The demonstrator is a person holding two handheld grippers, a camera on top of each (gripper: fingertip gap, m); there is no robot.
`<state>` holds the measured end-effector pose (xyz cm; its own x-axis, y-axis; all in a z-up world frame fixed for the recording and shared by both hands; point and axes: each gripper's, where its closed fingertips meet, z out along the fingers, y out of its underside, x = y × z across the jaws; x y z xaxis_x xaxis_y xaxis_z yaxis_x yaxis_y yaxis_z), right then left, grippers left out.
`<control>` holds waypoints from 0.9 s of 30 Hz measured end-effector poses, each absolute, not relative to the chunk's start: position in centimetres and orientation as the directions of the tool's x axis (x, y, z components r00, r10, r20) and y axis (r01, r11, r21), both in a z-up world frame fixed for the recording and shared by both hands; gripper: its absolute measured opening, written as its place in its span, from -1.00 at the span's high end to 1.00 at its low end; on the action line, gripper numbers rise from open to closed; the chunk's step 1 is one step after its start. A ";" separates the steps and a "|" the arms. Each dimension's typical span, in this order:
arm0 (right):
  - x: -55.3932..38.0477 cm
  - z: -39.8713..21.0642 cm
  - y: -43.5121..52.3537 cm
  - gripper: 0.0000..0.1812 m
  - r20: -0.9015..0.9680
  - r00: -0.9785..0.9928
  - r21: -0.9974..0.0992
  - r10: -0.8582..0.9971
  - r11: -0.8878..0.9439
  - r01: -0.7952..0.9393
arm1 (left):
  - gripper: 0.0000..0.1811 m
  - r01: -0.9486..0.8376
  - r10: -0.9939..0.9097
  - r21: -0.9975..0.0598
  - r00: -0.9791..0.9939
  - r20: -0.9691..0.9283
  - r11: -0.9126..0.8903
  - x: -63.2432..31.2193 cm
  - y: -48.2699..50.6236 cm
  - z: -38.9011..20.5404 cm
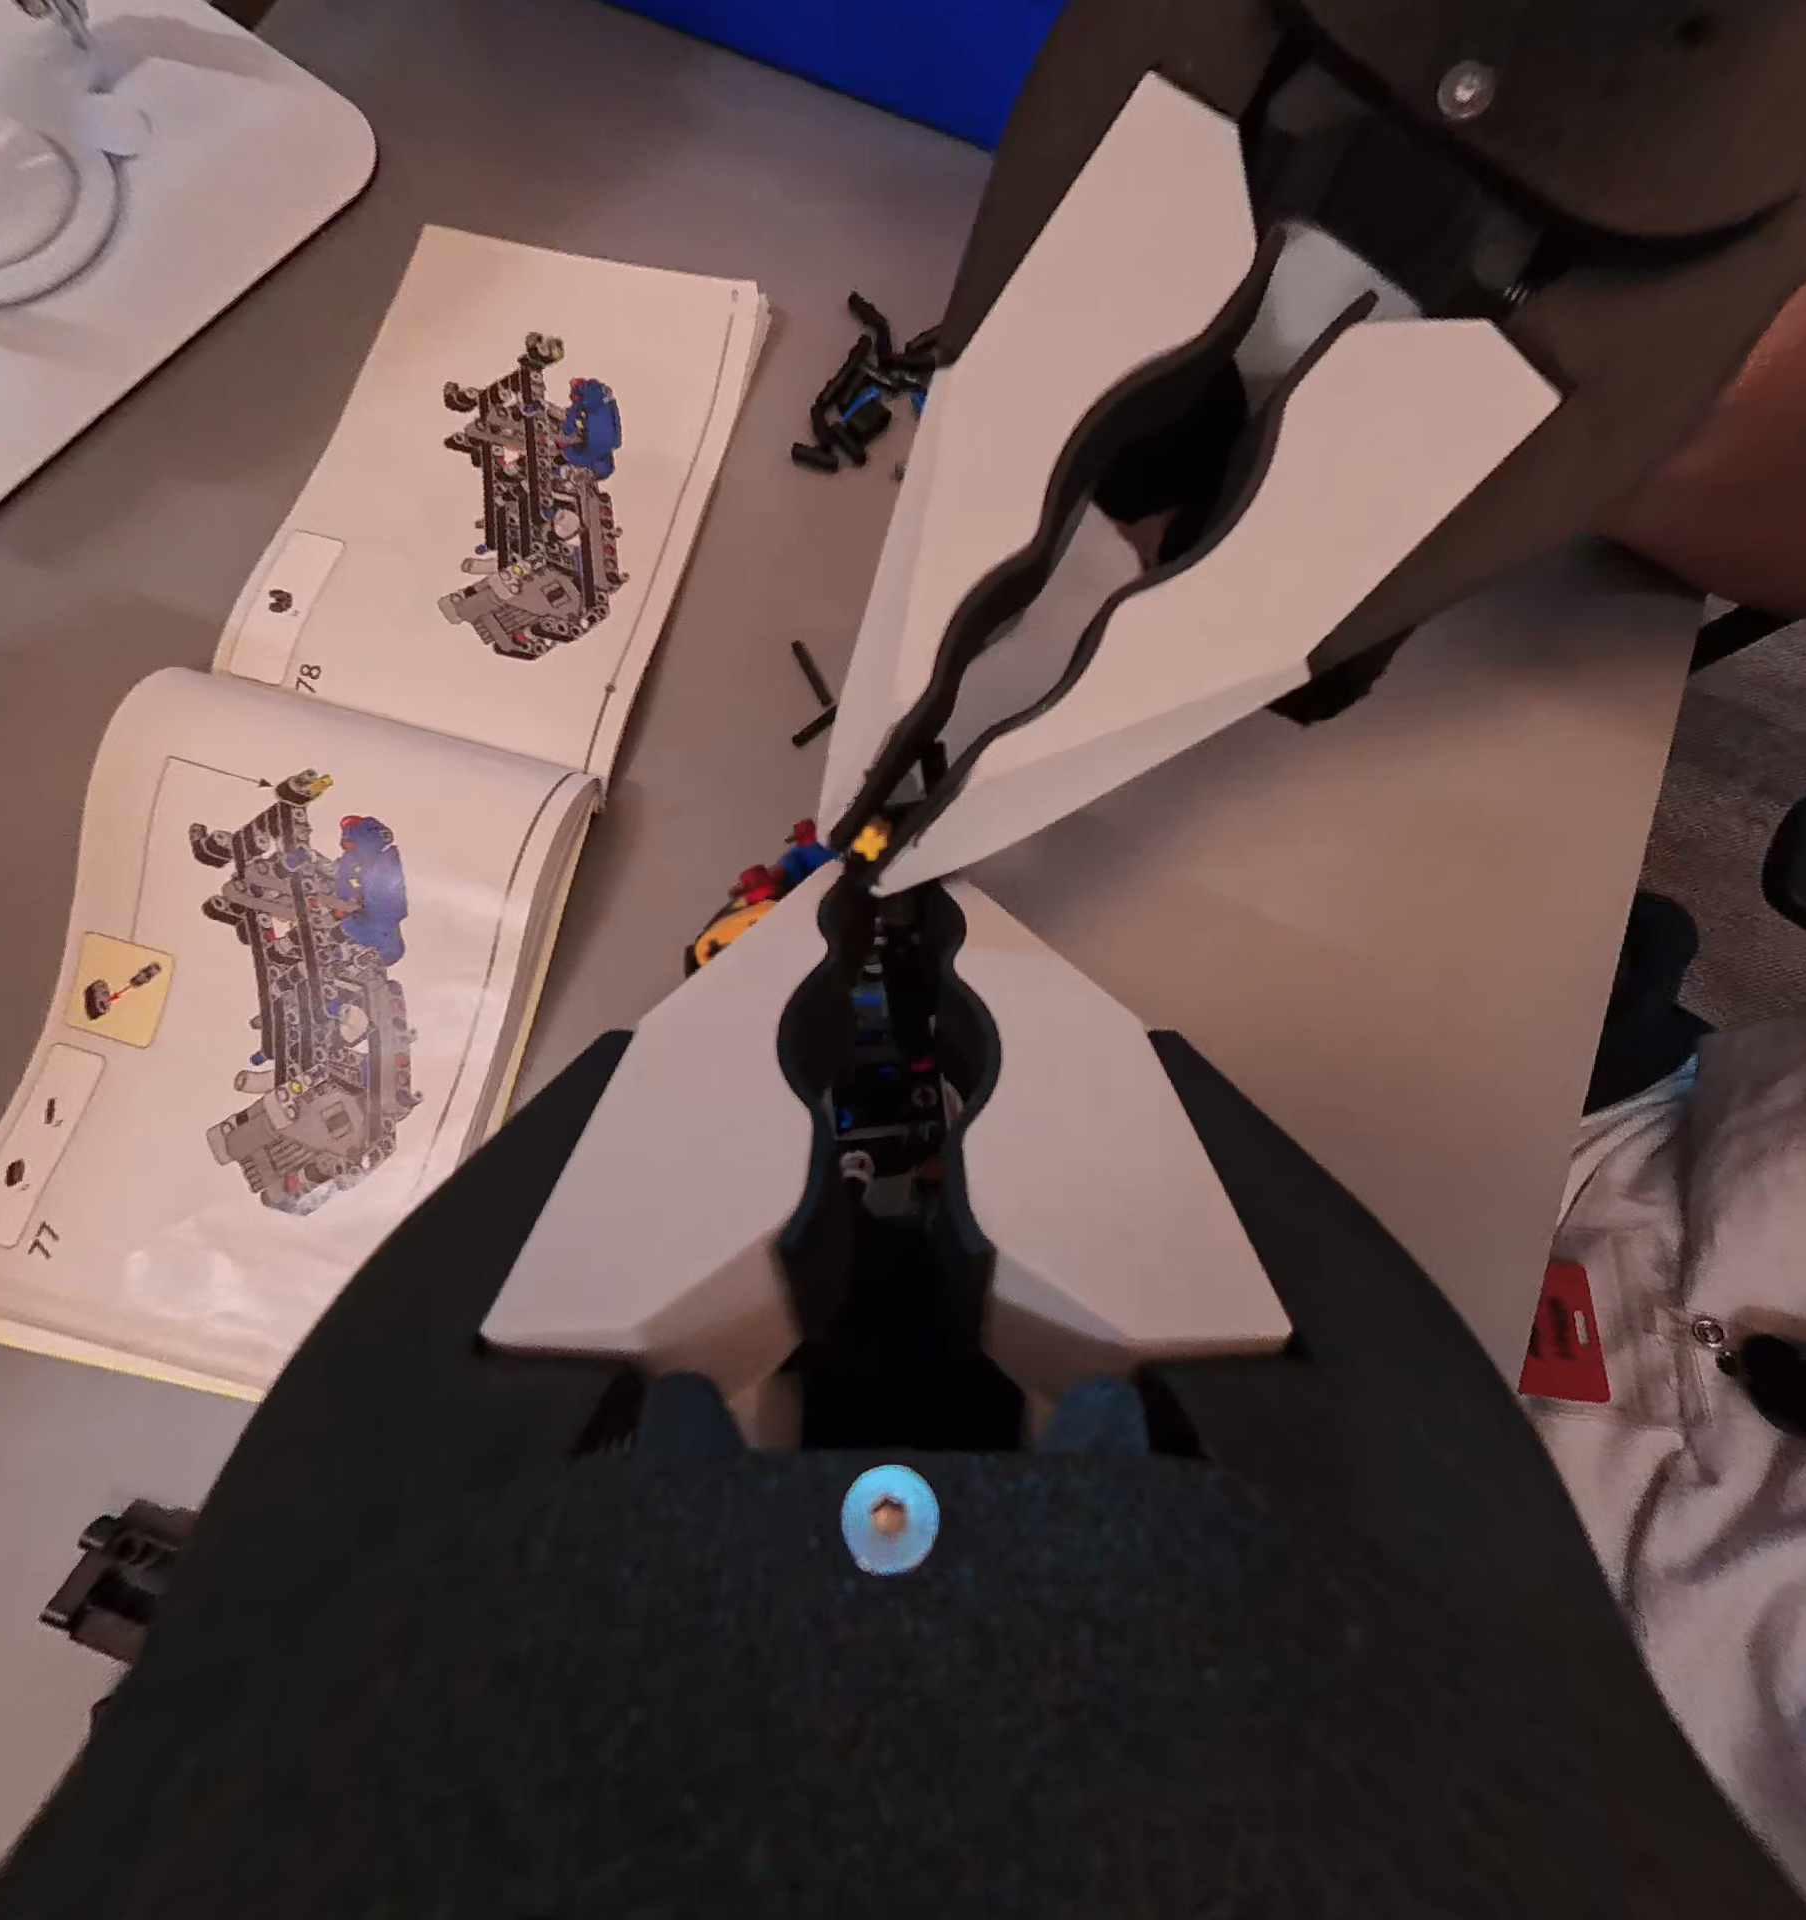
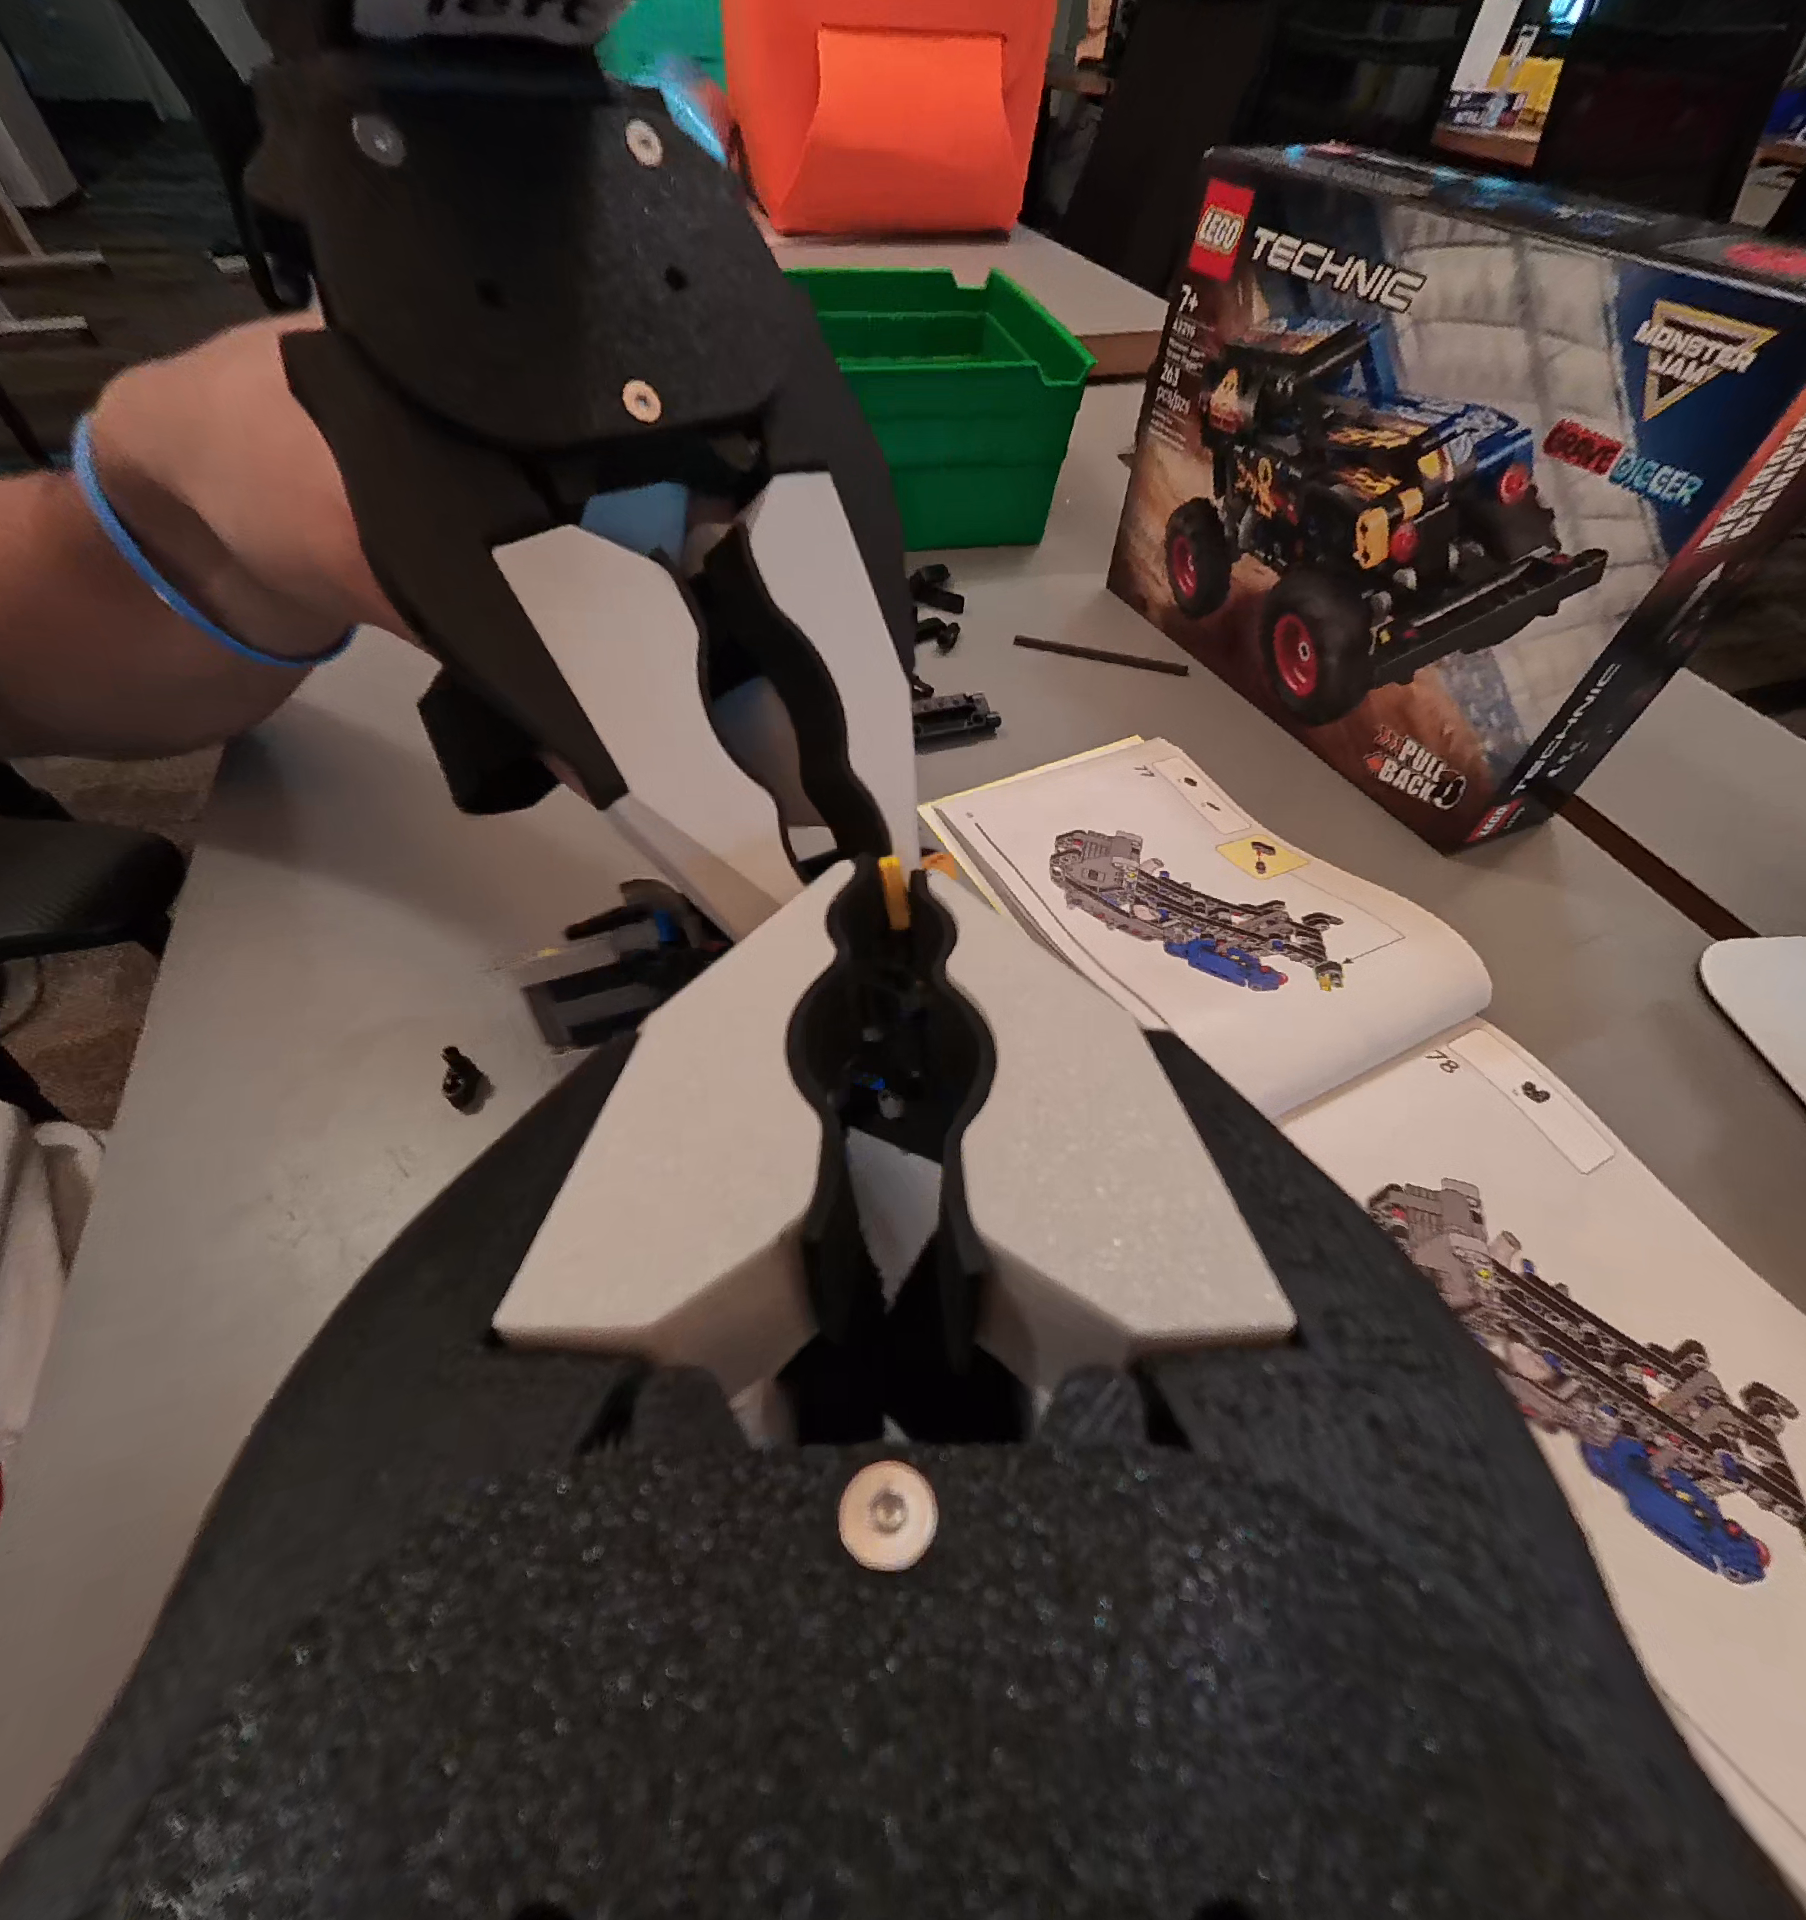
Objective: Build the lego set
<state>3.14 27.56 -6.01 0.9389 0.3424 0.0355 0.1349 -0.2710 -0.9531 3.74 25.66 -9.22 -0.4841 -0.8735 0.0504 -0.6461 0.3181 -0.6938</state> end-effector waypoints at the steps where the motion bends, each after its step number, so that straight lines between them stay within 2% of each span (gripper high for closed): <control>1: 3.0 -5.9 27.5 0.95 0.010 0.937 -0.956 0.350 -0.271 0.112 | 0.94 -0.636 -0.869 -0.701 -0.493 0.050 0.321 3.7 25.7 -9.1; 2: 3.0 -5.8 27.5 0.93 -0.016 0.933 -0.958 0.361 -0.273 0.089 | 0.94 -0.632 -0.867 -0.706 -0.496 0.052 0.319 3.6 25.8 -9.1; 4: 3.2 -5.0 27.3 0.73 -0.058 0.920 -0.972 0.388 -0.230 0.036 | 0.95 -0.619 -0.862 -0.719 -0.503 0.055 0.315 3.6 26.1 -9.0; 6: 4.3 -3.9 26.9 0.62 -0.097 0.902 -0.986 0.420 -0.163 -0.030 | 0.94 -0.594 -0.852 -0.747 -0.518 0.071 0.298 3.5 26.3 -8.4; 8: 5.5 -3.7 26.4 0.64 -0.168 0.867 -0.983 0.468 -0.149 -0.111 | 0.95 -0.554 -0.839 -0.791 -0.535 0.100 0.259 3.4 26.5 -7.4; 11: 4.7 -5.8 25.6 0.63 -0.324 0.732 -0.941 0.599 -0.286 -0.183 | 0.95 -0.445 -0.800 -0.882 -0.580 0.151 0.157 3.3 26.7 -5.1; 14: 4.3 -4.4 25.4 0.70 -0.354 0.659 -0.934 0.663 -0.224 -0.276 | 0.95 -0.367 -0.755 -0.929 -0.624 0.202 0.055 3.1 26.7 -4.3; 20: 3.9 -4.7 25.9 0.90 -0.238 0.728 -0.970 0.643 -0.127 -0.205 | 0.95 -0.327 -0.686 -0.936 -0.652 0.323 -0.130 3.1 26.9 -3.8; 27: 4.2 -3.5 26.1 0.81 -0.311 0.689 -0.937 0.655 -0.091 -0.336 | 0.95 -0.273 -0.690 -0.940 -0.640 0.338 -0.207 3.3 27.4 -3.7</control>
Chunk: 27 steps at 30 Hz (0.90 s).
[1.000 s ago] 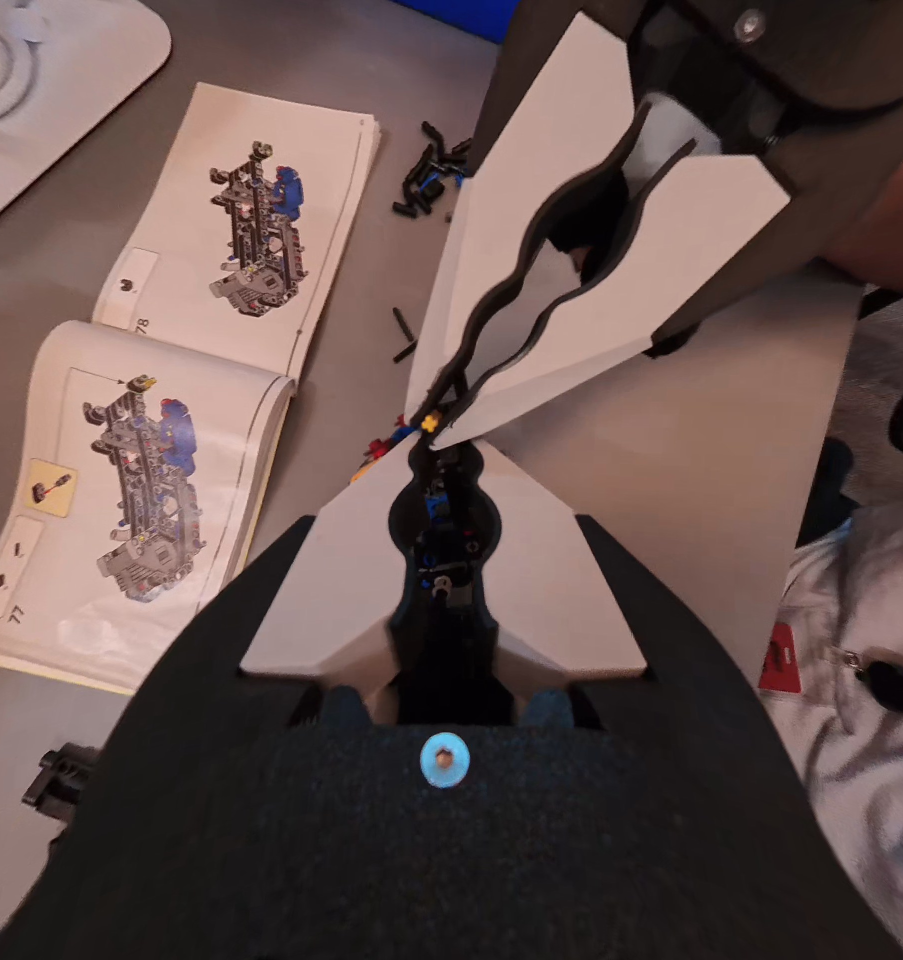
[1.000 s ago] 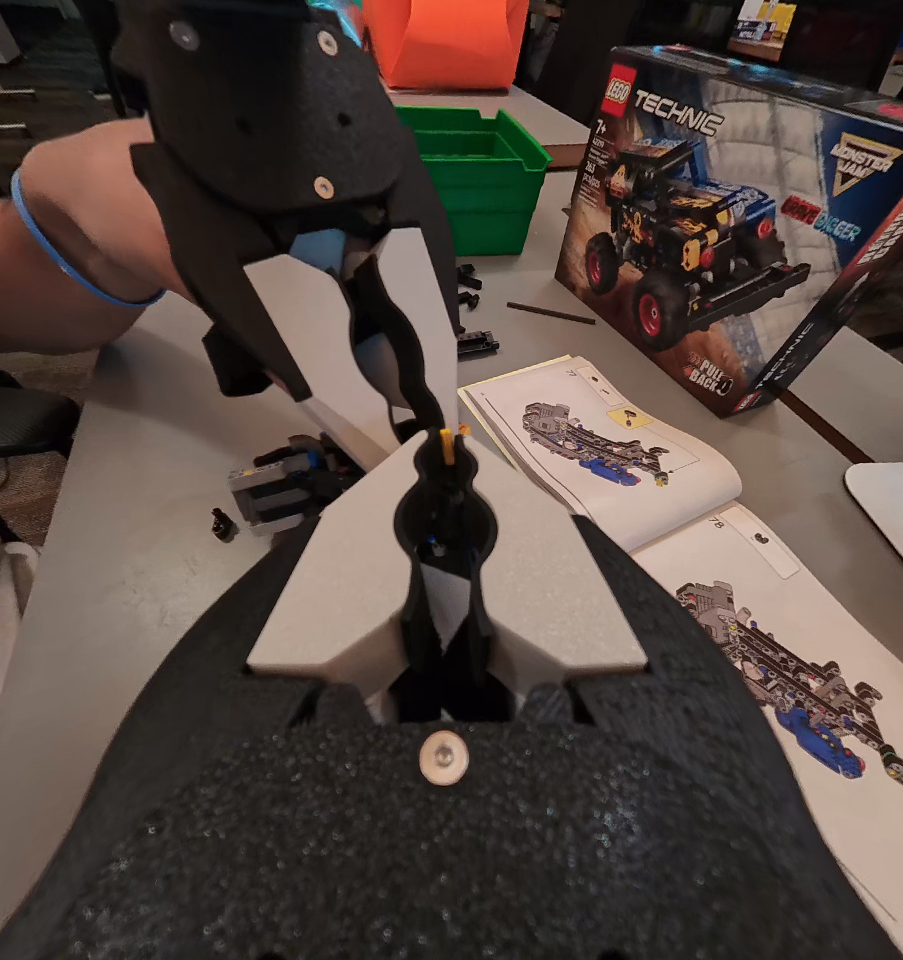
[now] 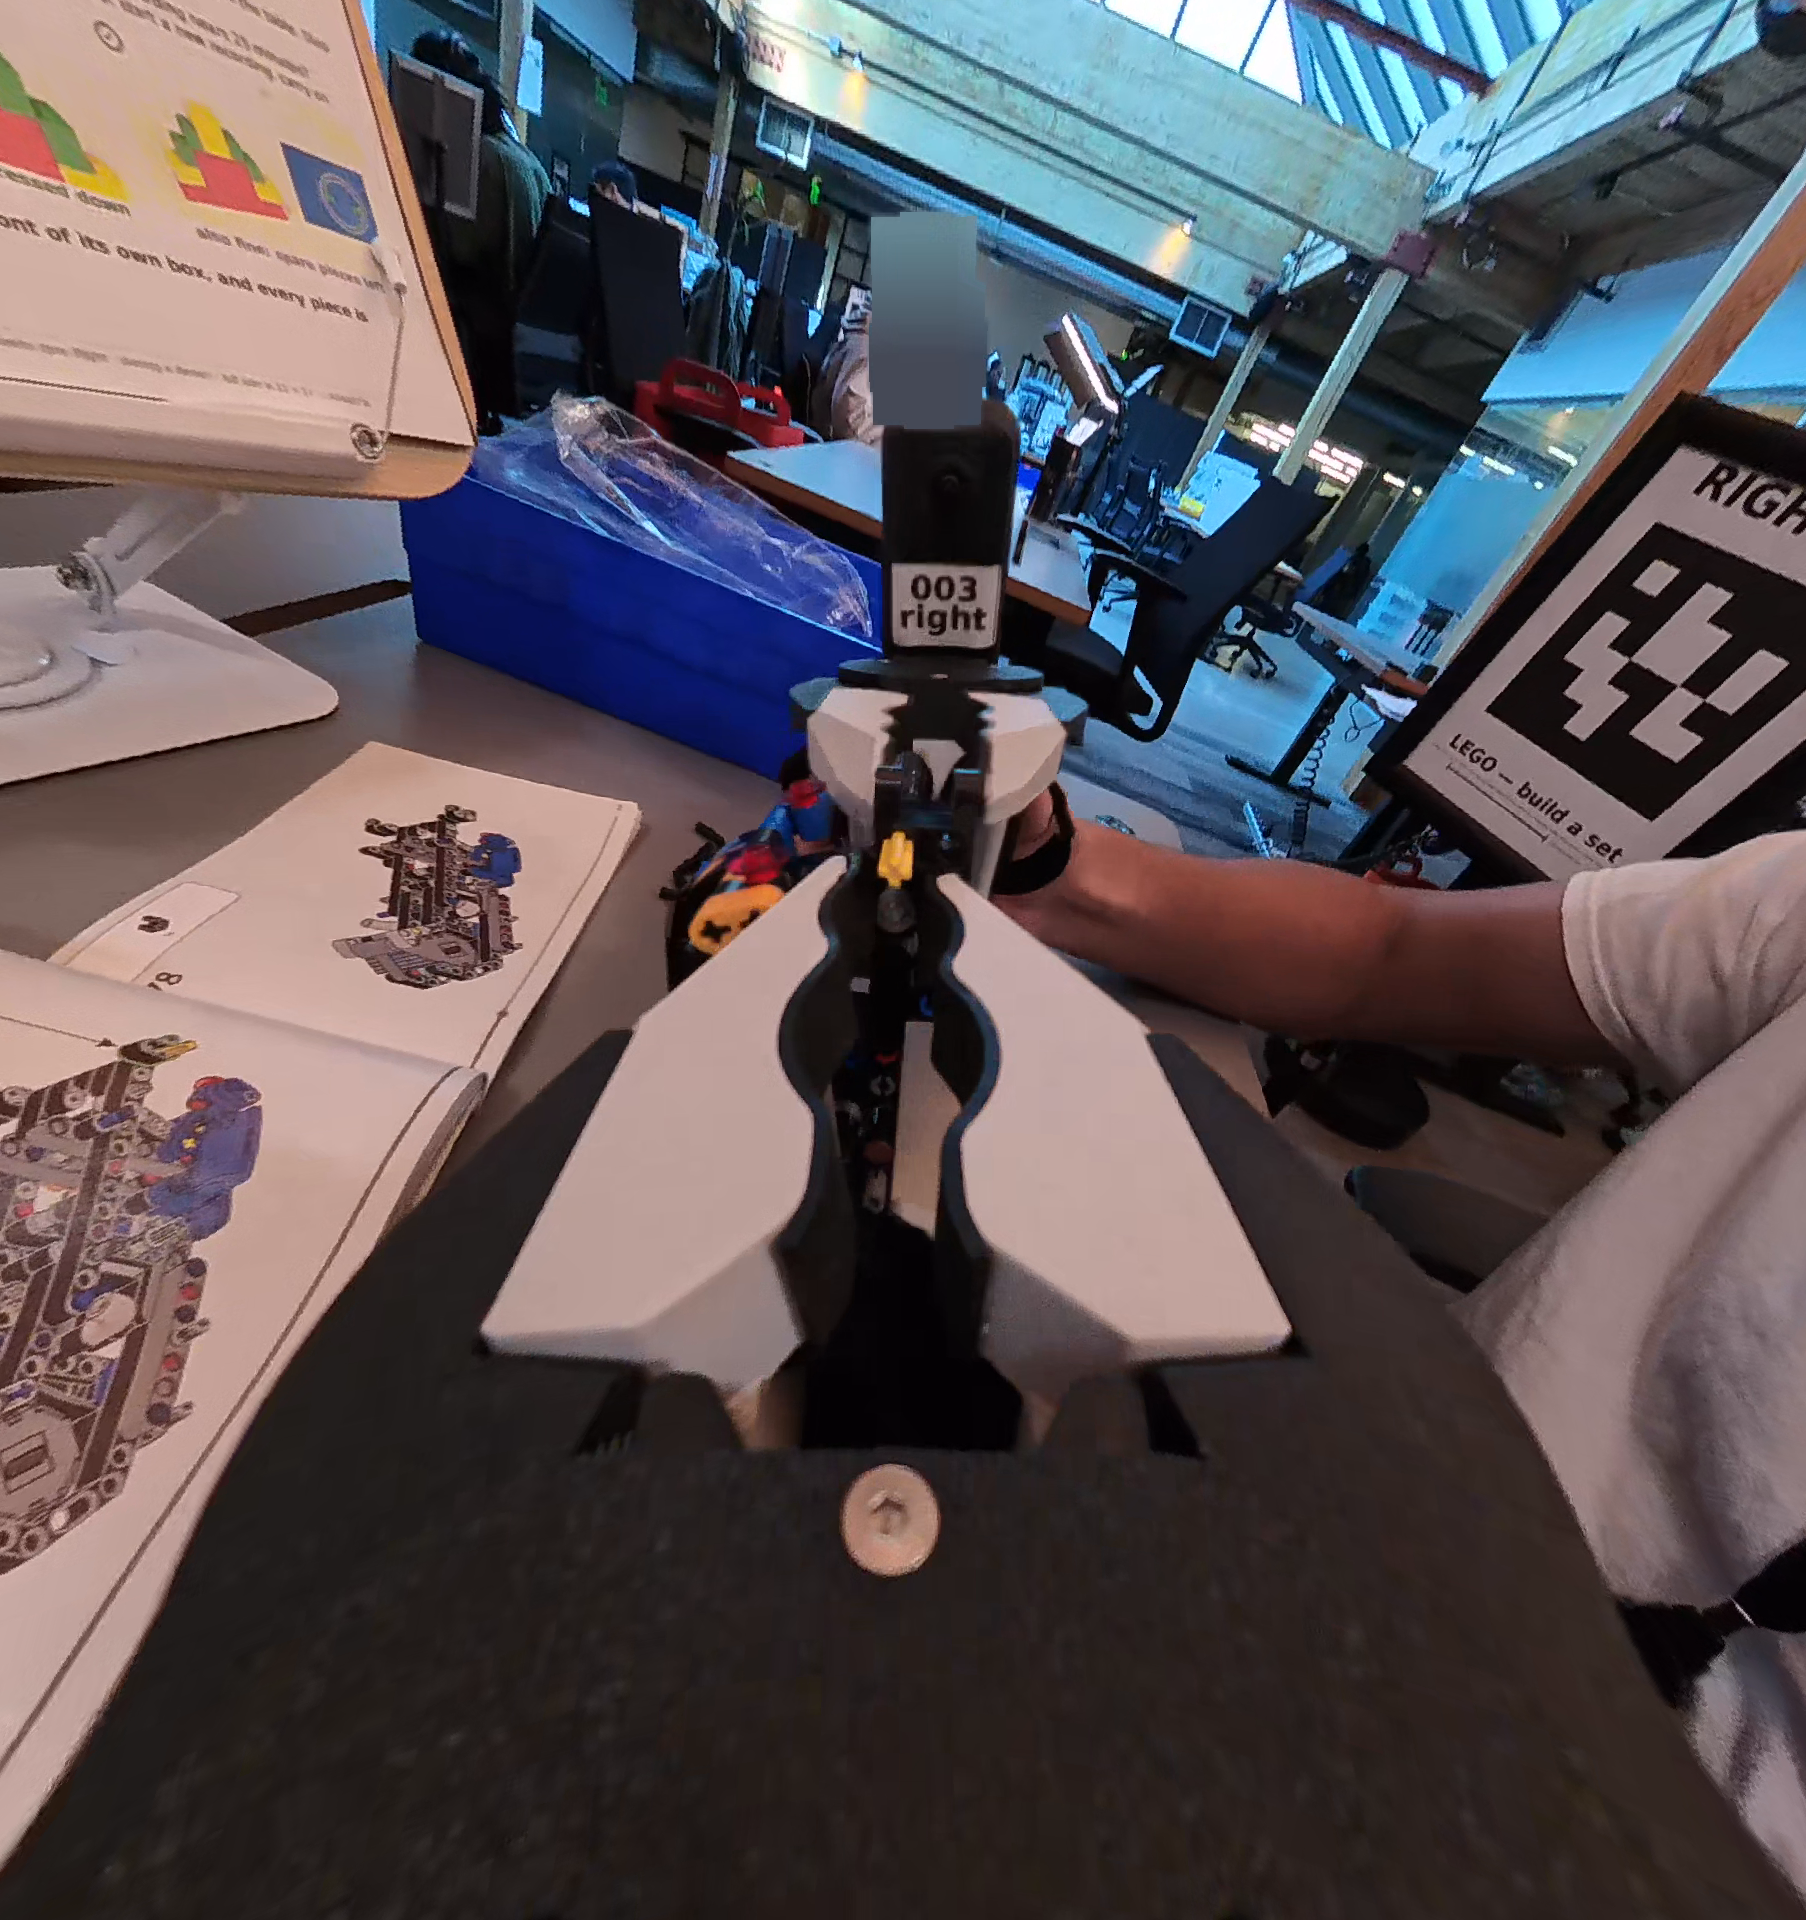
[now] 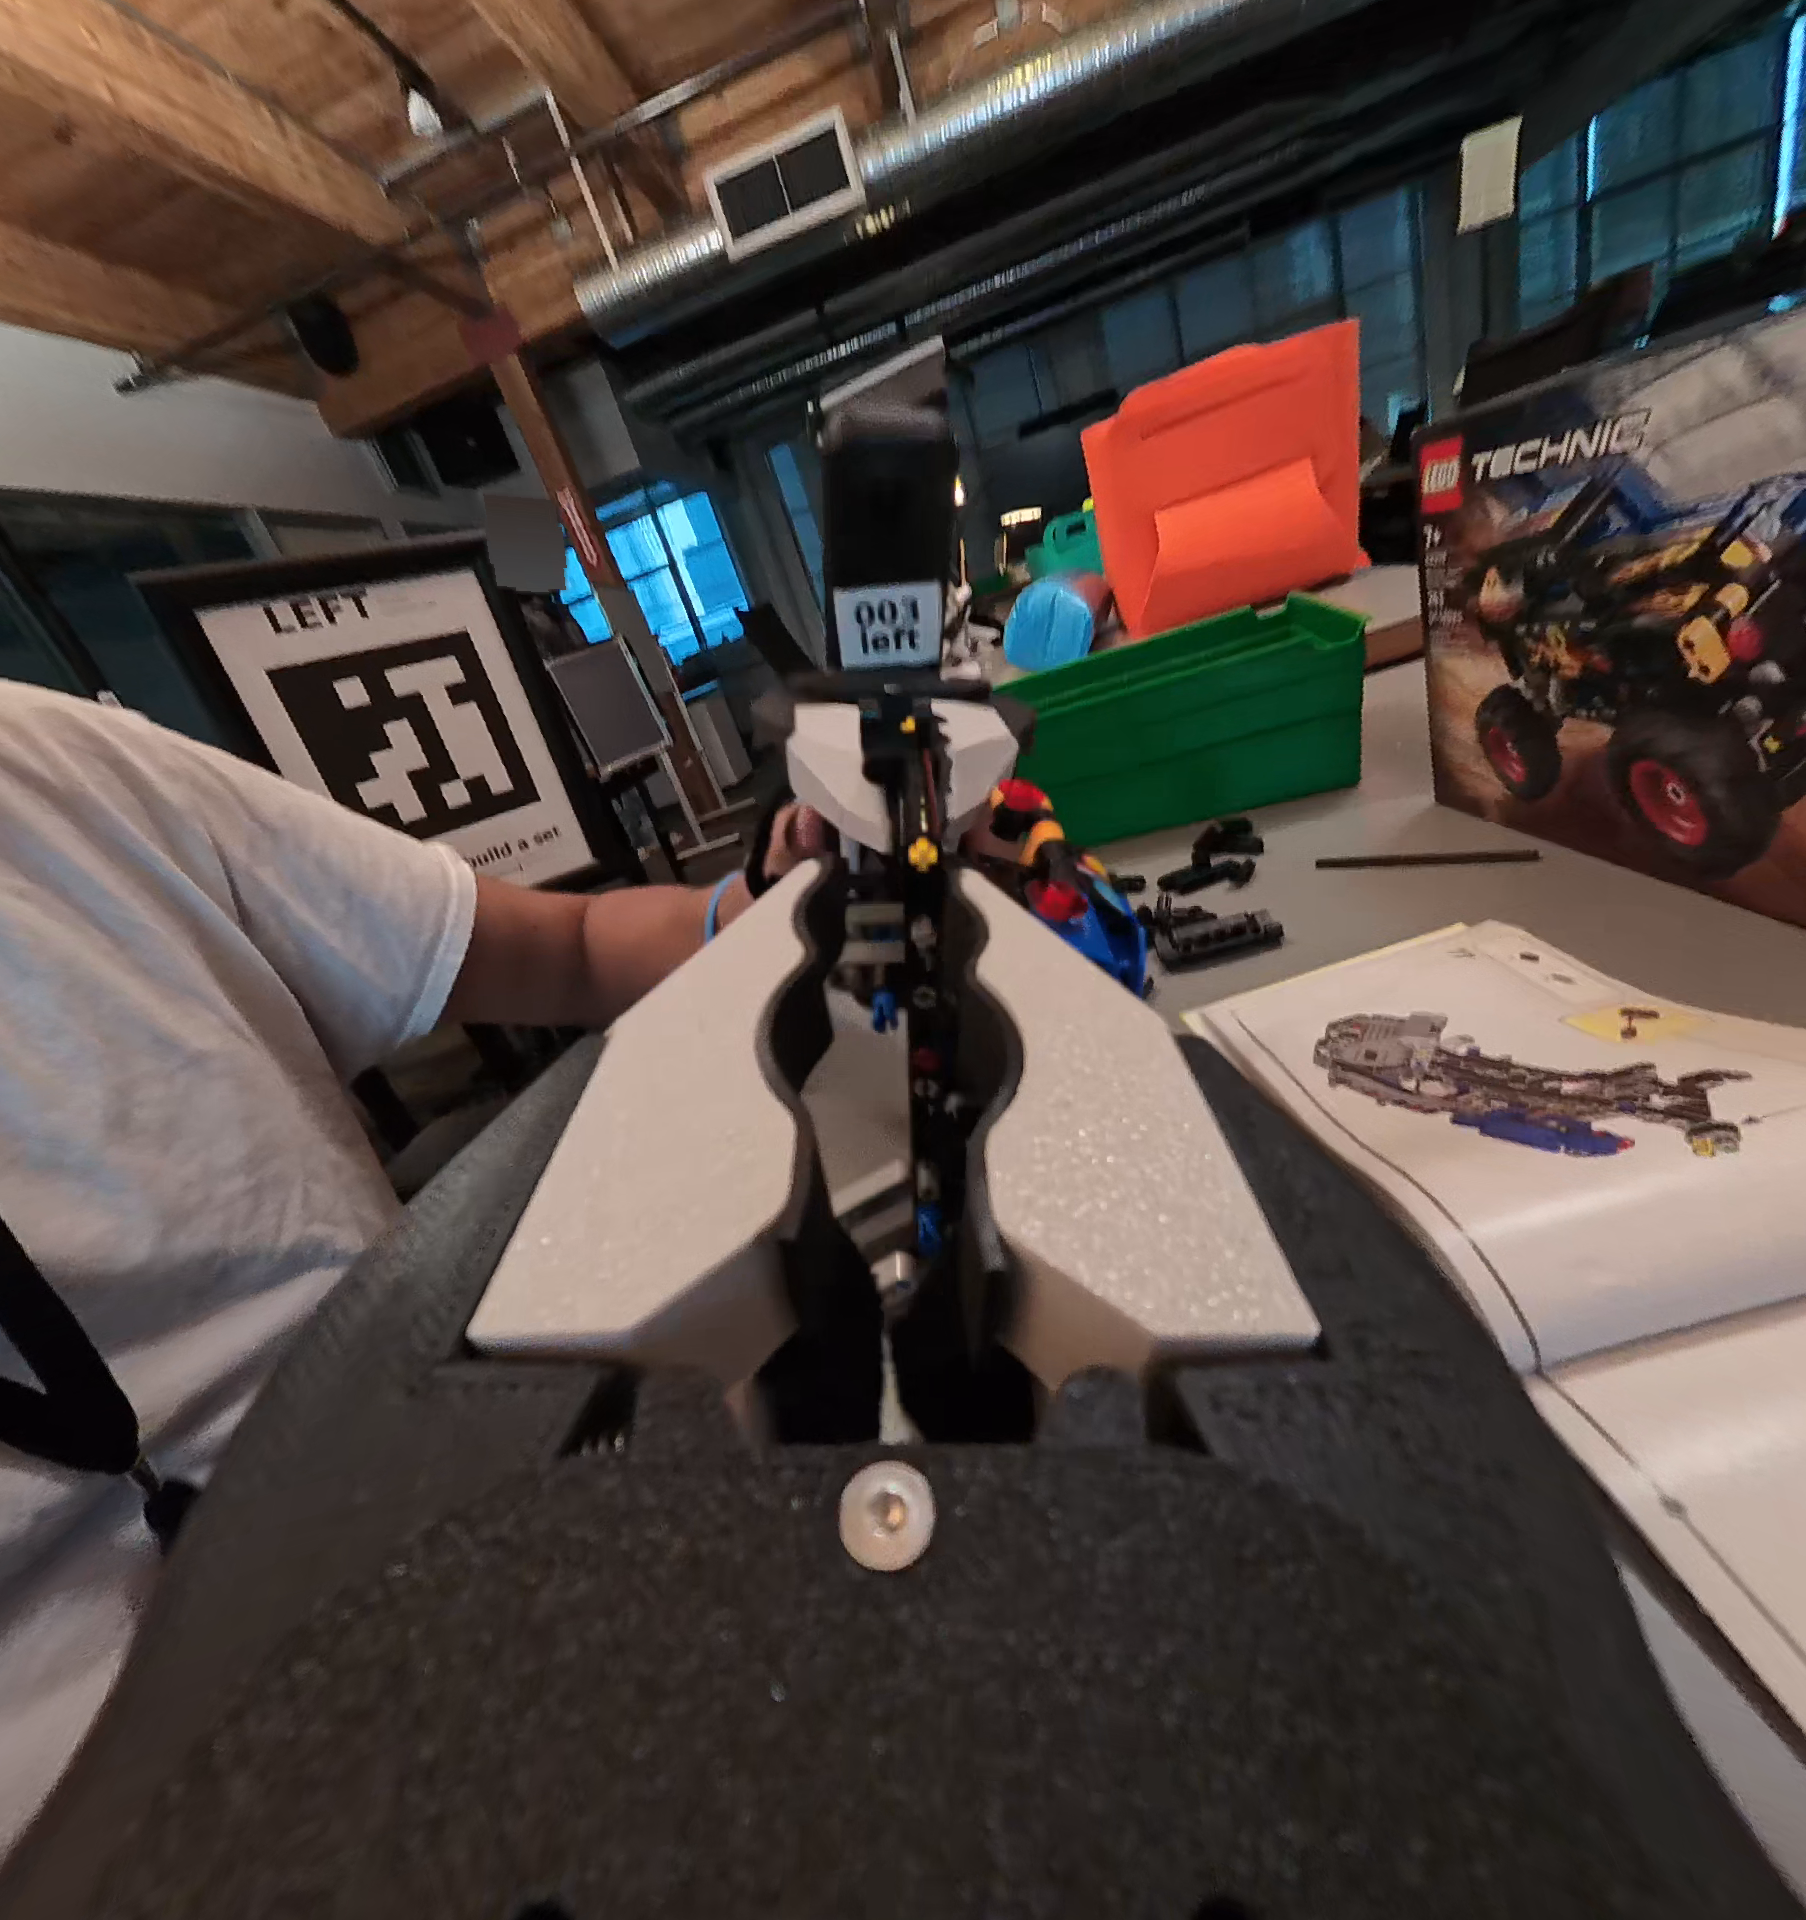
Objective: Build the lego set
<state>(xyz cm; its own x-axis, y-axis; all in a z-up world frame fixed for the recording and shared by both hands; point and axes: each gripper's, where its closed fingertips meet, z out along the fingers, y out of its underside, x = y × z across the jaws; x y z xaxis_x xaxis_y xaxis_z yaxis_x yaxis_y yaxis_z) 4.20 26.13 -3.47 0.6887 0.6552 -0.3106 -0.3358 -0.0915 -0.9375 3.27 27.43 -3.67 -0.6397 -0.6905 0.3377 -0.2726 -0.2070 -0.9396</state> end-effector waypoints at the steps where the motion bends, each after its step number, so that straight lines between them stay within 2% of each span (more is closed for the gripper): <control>1: 4.3 -3.1 26.2 0.79 -0.310 0.692 -0.934 0.651 -0.074 -0.349 | 0.95 -0.264 -0.690 -0.939 -0.638 0.343 -0.223 3.3 27.4 -3.6; 7: 3.9 -3.6 26.4 0.90 -0.285 0.717 -0.947 0.636 -0.072 -0.312 | 0.95 -0.250 -0.662 -0.930 -0.653 0.367 -0.269 3.3 26.5 -4.0; 11: 3.8 -3.5 26.3 0.93 -0.269 0.718 -0.953 0.642 -0.068 -0.296 | 0.94 -0.231 -0.675 -0.944 -0.660 0.330 -0.236 3.2 26.3 -4.0; 15: 3.9 -3.4 26.0 0.93 -0.250 0.727 -0.961 0.639 -0.069 -0.269 | 0.80 -0.231 -0.687 -0.961 -0.674 0.272 -0.153 1.9 27.4 -4.3; 18: 4.0 -3.3 25.8 0.93 -0.229 0.733 -0.968 0.640 -0.068 -0.243 | 0.86 -0.165 -0.714 -0.977 -0.667 0.213 -0.138 1.1 29.1 -3.2; 27: 2.3 -3.2 25.5 0.93 -0.148 0.749 -0.989 0.646 -0.090 -0.118 | 0.93 -0.140 -0.679 -0.986 -0.715 0.167 -0.094 0.0 27.9 -2.4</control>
